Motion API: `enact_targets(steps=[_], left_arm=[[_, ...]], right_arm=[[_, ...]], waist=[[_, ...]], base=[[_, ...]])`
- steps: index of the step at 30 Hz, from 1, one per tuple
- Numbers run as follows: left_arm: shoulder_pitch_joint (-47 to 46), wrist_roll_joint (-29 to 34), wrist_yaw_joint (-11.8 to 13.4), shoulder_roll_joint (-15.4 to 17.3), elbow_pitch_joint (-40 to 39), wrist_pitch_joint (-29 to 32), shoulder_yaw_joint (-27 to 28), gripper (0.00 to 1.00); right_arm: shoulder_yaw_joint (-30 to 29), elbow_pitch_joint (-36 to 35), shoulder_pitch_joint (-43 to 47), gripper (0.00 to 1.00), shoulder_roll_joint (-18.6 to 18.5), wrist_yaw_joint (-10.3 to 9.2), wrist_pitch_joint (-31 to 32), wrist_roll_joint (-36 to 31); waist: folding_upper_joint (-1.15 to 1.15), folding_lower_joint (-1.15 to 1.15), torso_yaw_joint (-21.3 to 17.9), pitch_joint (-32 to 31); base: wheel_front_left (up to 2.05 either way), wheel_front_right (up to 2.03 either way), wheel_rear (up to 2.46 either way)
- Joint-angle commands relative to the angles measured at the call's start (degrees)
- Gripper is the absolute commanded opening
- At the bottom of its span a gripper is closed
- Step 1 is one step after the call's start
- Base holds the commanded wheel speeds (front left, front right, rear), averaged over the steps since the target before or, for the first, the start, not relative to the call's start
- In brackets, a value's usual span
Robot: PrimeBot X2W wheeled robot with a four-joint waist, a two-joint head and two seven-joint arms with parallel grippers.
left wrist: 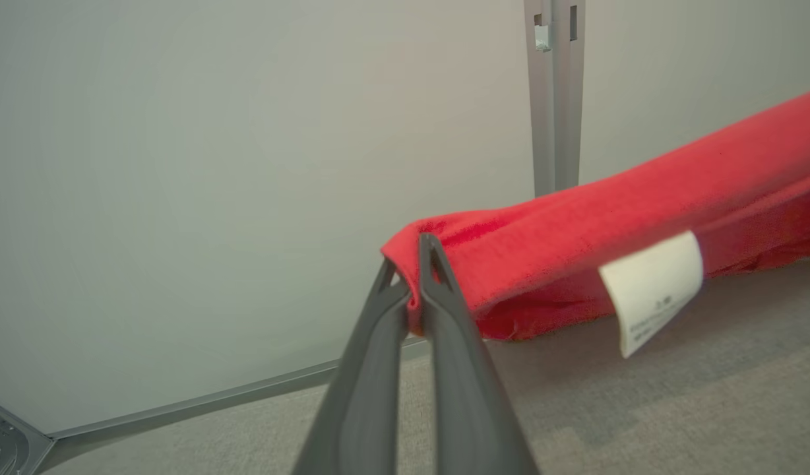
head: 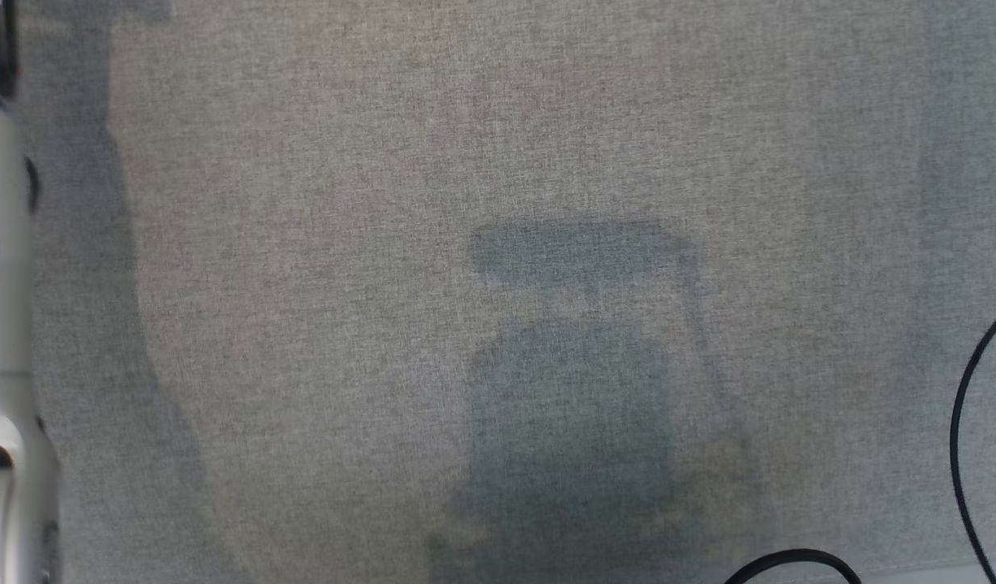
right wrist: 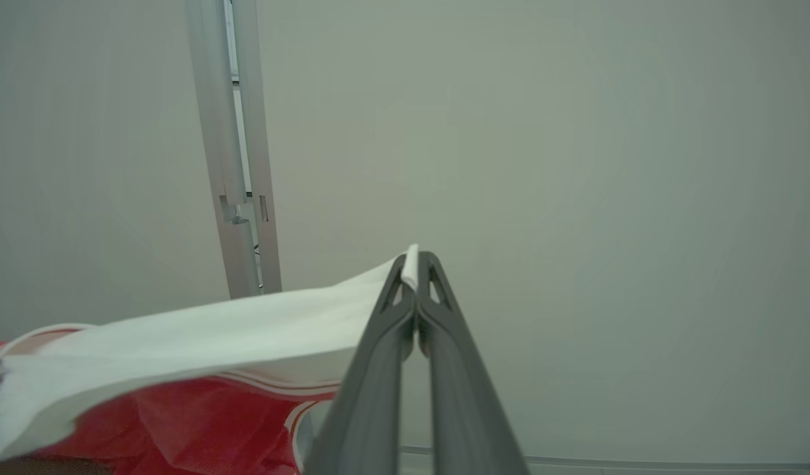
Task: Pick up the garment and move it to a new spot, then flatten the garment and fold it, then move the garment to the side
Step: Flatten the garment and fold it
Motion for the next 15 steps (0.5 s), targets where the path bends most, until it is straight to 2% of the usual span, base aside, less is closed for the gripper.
enact_targets(steps=[1,6,7,9,15], left_arm=[[2.2,-0.6,0.2,0.0,-0.6,0.0,0.8,0.00],[19.8,-3.1,0.5,-3.4,-3.8,0.0,3.3,0.00],[23.0,-4.1,1.2,-4.2,-4.4,0.1,4.7,0.00],[30.3,-4.4,1.0,-5.8,-4.0,0.1,5.8,0.00],[45.0,-4.9,0.4,-9.5,-3.2,0.1,8.8,0.00]], right_arm=[[0.2,-0.9,2.2,0.00,-0.5,-0.10,-0.2,1.1],[-1.4,-5.0,20.3,0.00,-0.9,-0.11,-0.2,7.4],[-1.7,-5.4,23.8,0.00,-0.9,-0.11,-0.2,8.1],[-1.6,-6.1,30.5,0.00,-1.3,-0.12,-0.2,9.0],[-4.0,-5.2,47.5,0.00,-0.1,-0.17,-0.2,12.8]], waist=[[0.00,-0.02,-0.7,-1.7],[0.00,-0.02,-0.7,-8.0],[0.00,-0.02,-0.7,-9.6],[0.00,-0.02,-0.7,-12.8],[0.00,-0.02,-1.0,-22.5]], base=[[0.00,0.00,0.00],[0.00,0.00,0.00],[0.00,0.00,0.00],[0.00,0.00,0.00],[0.00,0.00,0.00]])
